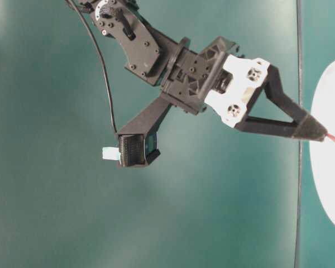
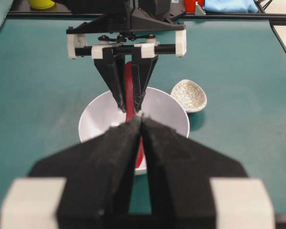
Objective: Scoop the yellow hexagonal prism block from the bowl with a spoon using the right arm.
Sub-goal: 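Push the spoon left under the yellow block to scoop it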
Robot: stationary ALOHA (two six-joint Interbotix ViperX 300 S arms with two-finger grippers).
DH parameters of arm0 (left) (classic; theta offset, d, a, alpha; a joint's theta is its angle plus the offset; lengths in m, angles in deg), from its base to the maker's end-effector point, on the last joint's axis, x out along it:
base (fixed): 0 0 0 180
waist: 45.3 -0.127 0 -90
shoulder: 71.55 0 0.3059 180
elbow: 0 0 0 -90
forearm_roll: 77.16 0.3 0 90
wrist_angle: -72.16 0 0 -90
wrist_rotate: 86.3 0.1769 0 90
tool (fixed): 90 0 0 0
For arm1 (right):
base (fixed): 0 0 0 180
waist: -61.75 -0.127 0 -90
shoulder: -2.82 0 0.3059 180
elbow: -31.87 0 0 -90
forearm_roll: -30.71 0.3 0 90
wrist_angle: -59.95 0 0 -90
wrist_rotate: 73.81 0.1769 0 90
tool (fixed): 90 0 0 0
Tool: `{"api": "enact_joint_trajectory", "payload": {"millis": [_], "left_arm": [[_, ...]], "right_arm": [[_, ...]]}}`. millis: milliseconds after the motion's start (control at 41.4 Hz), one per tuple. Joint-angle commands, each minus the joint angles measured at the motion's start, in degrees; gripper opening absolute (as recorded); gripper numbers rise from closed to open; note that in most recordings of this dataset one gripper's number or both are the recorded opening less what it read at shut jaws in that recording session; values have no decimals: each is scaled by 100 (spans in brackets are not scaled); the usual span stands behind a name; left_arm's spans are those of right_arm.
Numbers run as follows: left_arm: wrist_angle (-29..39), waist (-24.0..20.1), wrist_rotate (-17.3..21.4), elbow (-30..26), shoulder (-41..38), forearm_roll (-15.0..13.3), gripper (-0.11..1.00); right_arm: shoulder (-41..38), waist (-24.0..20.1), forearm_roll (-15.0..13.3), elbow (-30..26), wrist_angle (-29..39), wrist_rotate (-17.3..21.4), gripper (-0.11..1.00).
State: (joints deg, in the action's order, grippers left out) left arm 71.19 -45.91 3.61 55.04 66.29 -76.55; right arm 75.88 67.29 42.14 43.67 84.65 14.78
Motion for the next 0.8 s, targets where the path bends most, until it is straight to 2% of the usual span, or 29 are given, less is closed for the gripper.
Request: {"api": "enact_joint_trajectory", "payload": {"millis": [0, 773], "left_arm": [[-44, -9, -9, -167, -26, 18, 11], [-44, -9, -9, -167, -26, 18, 11]], "right_arm": [[105, 26, 0, -132, -62, -9, 25], [211, 53, -18, -132, -62, -9, 25]]}}
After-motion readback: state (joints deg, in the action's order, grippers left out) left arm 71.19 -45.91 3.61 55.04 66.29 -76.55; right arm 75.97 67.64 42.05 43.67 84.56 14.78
